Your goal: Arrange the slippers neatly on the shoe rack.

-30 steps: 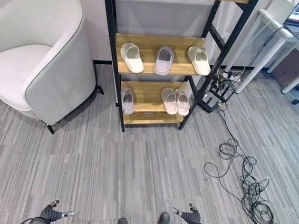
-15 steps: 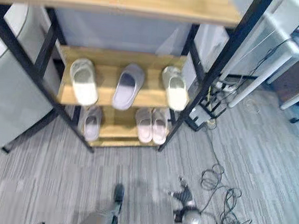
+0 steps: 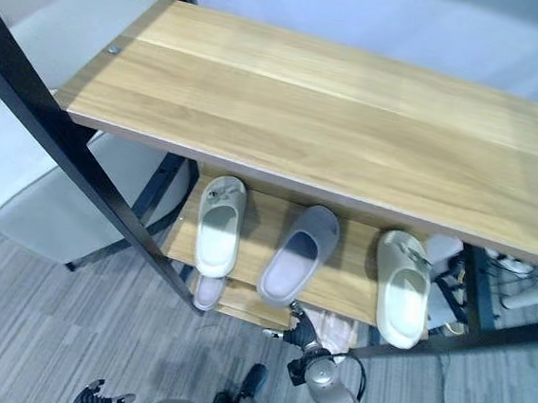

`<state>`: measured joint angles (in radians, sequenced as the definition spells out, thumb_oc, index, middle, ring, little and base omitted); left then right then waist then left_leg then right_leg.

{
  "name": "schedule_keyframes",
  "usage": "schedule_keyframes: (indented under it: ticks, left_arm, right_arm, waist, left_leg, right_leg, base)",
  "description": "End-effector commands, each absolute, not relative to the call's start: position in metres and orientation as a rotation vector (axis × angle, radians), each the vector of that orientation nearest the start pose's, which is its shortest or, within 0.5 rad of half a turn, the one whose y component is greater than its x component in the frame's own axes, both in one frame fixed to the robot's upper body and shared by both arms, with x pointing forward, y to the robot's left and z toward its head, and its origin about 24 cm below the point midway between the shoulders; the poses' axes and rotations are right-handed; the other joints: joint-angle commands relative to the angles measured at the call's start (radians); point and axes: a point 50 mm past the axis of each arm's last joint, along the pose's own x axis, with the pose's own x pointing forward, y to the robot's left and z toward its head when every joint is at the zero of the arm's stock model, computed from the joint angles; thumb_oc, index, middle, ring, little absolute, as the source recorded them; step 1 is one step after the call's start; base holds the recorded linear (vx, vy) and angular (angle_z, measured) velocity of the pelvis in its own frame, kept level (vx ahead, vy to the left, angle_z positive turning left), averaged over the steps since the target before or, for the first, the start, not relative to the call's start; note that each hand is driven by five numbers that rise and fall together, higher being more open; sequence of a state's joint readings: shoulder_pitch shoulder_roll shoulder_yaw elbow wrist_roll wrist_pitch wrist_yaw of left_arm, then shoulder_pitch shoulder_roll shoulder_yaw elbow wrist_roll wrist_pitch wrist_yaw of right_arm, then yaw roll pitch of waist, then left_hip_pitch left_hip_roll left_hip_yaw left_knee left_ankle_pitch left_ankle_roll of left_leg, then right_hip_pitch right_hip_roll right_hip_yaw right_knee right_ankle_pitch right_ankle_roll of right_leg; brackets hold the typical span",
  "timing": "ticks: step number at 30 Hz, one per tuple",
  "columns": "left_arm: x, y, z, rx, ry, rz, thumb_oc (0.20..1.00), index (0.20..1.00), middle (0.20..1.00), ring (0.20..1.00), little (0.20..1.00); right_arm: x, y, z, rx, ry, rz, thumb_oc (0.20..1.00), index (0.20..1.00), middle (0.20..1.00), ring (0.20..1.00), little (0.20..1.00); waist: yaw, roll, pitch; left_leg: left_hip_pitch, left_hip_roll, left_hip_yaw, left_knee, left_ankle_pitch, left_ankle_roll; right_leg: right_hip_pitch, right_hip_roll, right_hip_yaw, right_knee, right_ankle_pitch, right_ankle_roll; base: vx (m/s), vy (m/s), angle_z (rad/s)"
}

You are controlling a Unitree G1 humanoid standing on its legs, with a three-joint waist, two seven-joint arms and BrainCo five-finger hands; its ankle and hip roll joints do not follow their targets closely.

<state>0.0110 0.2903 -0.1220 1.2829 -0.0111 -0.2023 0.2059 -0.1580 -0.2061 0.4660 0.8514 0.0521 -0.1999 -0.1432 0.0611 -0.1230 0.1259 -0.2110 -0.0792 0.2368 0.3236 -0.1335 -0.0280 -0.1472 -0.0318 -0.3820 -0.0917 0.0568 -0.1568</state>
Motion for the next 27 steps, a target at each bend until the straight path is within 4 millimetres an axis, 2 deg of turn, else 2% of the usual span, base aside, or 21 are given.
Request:
schedule_keyframes:
  ticks: [1, 2, 4, 5, 11, 16, 20, 27]
  left_arm:
    - [0.101, 0.266, -0.147, 0.446, 1.033, 0.258, 1.000, 1.000, 1.000, 1.000, 1.000]
    - [0.095, 0.265, -0.148, 0.436, 1.049, 0.265, 1.000, 1.000, 1.000, 1.000, 1.000]
    - [0.089, 0.262, -0.151, 0.428, 1.074, 0.263, 1.000, 1.000, 1.000, 1.000, 1.000]
    - [0.082, 0.262, -0.153, 0.428, 1.100, 0.260, 1.000, 1.000, 1.000, 1.000, 1.000]
    - [0.081, 0.265, -0.152, 0.445, 1.104, 0.254, 1.000, 1.000, 1.000, 1.000, 1.000]
    - [0.074, 0.263, -0.154, 0.468, 1.127, 0.224, 1.000, 1.000, 1.000, 1.000, 1.000]
    - [0.072, 0.261, -0.155, 0.465, 1.131, 0.212, 1.000, 1.000, 1.000, 1.000, 1.000]
    - [0.079, 0.261, -0.153, 0.460, 1.100, 0.214, 1.000, 1.000, 1.000, 1.000, 1.000]
  right_arm:
    - [0.223, -0.142, -0.089, -0.427, 0.453, 0.277, 1.000, 1.000, 1.000, 1.000, 1.000]
    - [0.226, -0.139, -0.086, -0.438, 0.435, 0.304, 1.000, 1.000, 1.000, 1.000, 1.000]
    - [0.223, -0.138, -0.089, -0.435, 0.448, 0.307, 1.000, 1.000, 1.000, 1.000, 1.000]
    - [0.220, -0.137, -0.090, -0.428, 0.458, 0.306, 1.000, 1.000, 1.000, 1.000, 1.000]
    - [0.218, -0.132, -0.090, -0.402, 0.456, 0.311, 1.000, 1.000, 1.000, 1.000, 1.000]
    - [0.214, -0.129, -0.091, -0.386, 0.461, 0.324, 1.000, 1.000, 1.000, 1.000, 1.000]
    - [0.209, -0.128, -0.093, -0.377, 0.476, 0.334, 1.000, 1.000, 1.000, 1.000, 1.000]
    - [0.201, -0.120, -0.091, -0.351, 0.450, 0.390, 1.000, 1.000, 1.000, 1.000, 1.000]
  waist:
    - [-0.013, -0.002, 0.025]
    - [-0.007, -0.002, 0.019]
    - [-0.011, 0.009, 0.001]
    - [-0.014, 0.014, -0.014]
    - [-0.015, 0.035, -0.013]
    - [-0.024, 0.056, -0.012]
    - [-0.029, 0.062, -0.016]
    - [-0.049, 0.058, -0.013]
  left_leg:
    - [0.020, 0.148, -0.054, -0.141, 0.060, -0.005]
    - [0.033, 0.175, -0.061, -0.165, 0.070, -0.009]
    - [0.072, 0.177, -0.046, -0.230, 0.081, -0.012]
    - [0.094, 0.154, -0.054, -0.264, 0.089, -0.014]
    - [0.125, 0.098, -0.053, -0.266, 0.066, 0.010]
    - [0.145, 0.071, -0.033, -0.273, 0.056, 0.027]
    - [0.161, 0.067, -0.022, -0.283, 0.054, 0.030]
    - [0.182, 0.075, 0.004, -0.291, 0.058, 0.028]
  right_leg:
    - [0.074, -0.088, 0.033, 0.004, 0.018, 0.266]
    - [0.076, -0.092, 0.030, 0.004, 0.019, 0.271]
    - [0.080, -0.092, 0.031, 0.004, 0.021, 0.274]
    - [0.085, -0.101, 0.033, 0.008, 0.028, 0.276]
    - [0.086, -0.158, 0.024, 0.056, 0.036, 0.290]
    - [0.083, -0.186, 0.025, 0.081, 0.043, 0.300]
    - [0.093, -0.188, 0.025, 0.081, 0.044, 0.300]
    - [0.103, -0.182, 0.031, 0.059, 0.056, 0.299]
  base:
    - [-0.01, 0.097, -0.24]
    - [0.03, 0.151, -0.79]
    - [0.08, 0.224, -0.57]
    - [0.10, 0.251, -0.23]
    - [0.02, 0.194, 0.07]
    - [-0.02, 0.101, -0.01]
    - [-0.01, 0.016, -0.09]
    - [-0.03, -0.019, -0.07]
